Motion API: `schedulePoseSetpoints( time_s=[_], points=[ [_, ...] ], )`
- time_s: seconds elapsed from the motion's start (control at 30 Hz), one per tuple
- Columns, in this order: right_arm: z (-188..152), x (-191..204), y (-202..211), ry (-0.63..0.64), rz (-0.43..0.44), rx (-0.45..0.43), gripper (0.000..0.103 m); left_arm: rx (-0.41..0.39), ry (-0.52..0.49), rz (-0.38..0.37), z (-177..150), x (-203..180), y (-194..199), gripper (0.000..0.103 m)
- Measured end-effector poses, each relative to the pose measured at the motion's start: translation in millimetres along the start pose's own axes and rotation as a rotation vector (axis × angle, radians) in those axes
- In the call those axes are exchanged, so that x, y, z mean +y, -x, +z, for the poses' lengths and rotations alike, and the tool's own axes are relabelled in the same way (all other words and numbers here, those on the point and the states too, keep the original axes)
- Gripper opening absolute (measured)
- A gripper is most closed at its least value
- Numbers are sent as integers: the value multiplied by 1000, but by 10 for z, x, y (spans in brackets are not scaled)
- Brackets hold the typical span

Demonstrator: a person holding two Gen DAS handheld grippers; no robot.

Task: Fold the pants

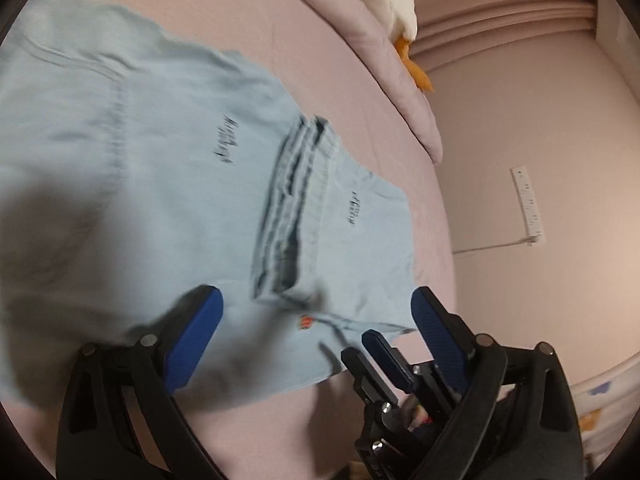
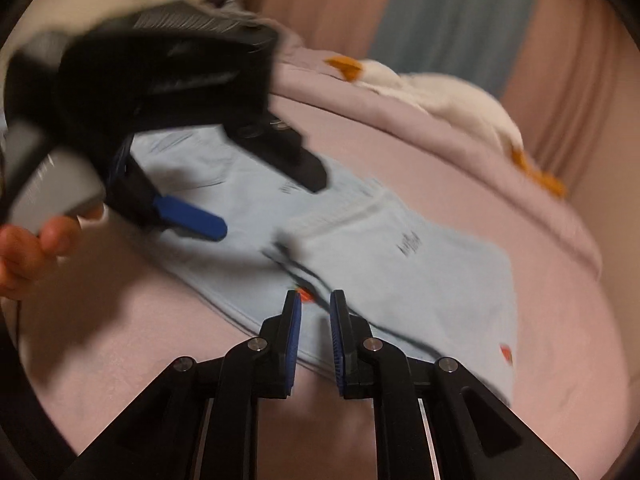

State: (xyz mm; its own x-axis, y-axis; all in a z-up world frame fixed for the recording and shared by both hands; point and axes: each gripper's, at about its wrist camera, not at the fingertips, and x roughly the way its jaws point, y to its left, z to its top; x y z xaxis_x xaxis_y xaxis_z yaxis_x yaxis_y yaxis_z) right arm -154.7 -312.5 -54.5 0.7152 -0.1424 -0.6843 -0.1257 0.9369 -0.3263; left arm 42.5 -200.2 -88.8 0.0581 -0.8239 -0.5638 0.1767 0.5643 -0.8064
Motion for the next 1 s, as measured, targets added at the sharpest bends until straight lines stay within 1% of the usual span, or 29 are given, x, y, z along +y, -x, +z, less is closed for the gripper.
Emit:
schedulePoseSetpoints(
  time_s=[0.07,0.1,0.17,0.23,0.3,0.33,0.37,0.4,0.43,0.47,0.57,0.63,0.67,0.8,0.87,0.97,1.0],
  points=[
    [-13,-161,-12,-67,0,8,12,30,13,-9,52,-22,-86,88],
    [-22,-231,-12,-95,-2,11,13,50,30,1,83,-15,-154,88],
    [-32,-348,-24,-145,-5,18,13,63,45,0,125,-14,-202,88],
    [-34,-444,-55,-180,-6,17,14,85,59,-37,164,-22,-240,87],
    [-70,-448,-36,-205,-8,12,15,101,91,-63,168,12,-242,79],
    [-80,-452,-47,-216,-9,9,15,106,118,-83,175,47,-269,62],
    [-86,-455,-45,-228,-7,5,15,112,136,-95,166,57,-262,38],
    [-81,-444,-44,-238,-8,2,15,123,167,-102,143,99,-285,25],
    [-98,-428,-16,-245,-8,-1,15,117,188,-86,109,135,-291,21],
    [-110,-434,-10,-250,-8,-5,15,95,190,-59,74,154,-284,20],
    [-133,-432,5,-242,-15,-2,15,35,162,-47,41,95,-219,17],
    [-140,-439,6,-238,-19,2,15,-19,121,-49,32,10,-134,17],
    [-137,-448,15,-238,-21,0,15,-44,92,-34,22,-39,-86,16],
    [-51,-437,81,-230,-30,-29,15,-135,-53,57,-80,-288,152,16],
    [16,-441,78,-230,-24,-43,15,-167,-109,106,-161,-331,269,16],
    [96,-394,4,-223,-5,-34,17,-194,-137,165,-224,-280,380,17],
    [107,-367,-29,-218,0,-22,17,-205,-135,208,-236,-244,407,17]
  ],
)
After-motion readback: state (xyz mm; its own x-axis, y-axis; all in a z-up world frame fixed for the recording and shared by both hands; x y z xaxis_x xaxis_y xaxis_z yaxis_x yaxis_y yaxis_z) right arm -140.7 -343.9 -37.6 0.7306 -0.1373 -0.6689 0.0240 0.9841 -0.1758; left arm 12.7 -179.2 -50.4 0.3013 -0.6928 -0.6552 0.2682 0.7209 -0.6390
